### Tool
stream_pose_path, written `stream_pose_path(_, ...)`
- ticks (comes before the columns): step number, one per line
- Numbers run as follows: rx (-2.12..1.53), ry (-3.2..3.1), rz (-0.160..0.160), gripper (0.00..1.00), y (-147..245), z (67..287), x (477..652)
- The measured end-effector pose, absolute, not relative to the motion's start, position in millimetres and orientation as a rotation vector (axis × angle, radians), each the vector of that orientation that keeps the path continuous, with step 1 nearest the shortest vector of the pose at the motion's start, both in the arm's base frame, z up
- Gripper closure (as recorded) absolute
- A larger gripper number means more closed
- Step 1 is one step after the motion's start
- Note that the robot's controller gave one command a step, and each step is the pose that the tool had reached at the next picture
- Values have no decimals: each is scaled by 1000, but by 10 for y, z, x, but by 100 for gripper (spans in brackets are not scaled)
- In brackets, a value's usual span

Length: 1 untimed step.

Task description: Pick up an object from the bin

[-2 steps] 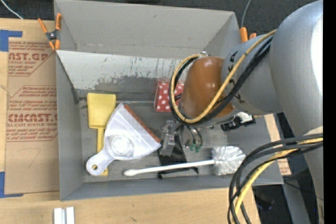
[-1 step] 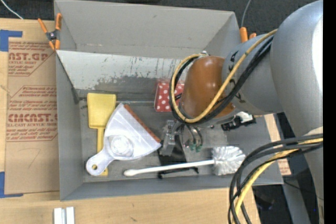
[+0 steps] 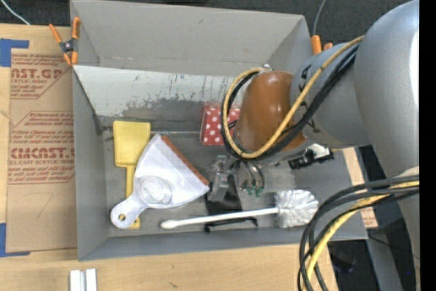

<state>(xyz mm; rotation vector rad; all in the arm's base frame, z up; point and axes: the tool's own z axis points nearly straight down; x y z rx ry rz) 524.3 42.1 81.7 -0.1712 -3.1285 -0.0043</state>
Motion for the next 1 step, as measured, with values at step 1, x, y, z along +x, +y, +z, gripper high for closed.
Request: stream_pose_path(1, -171, -3130, -5, 100, 422, 910, 5247)
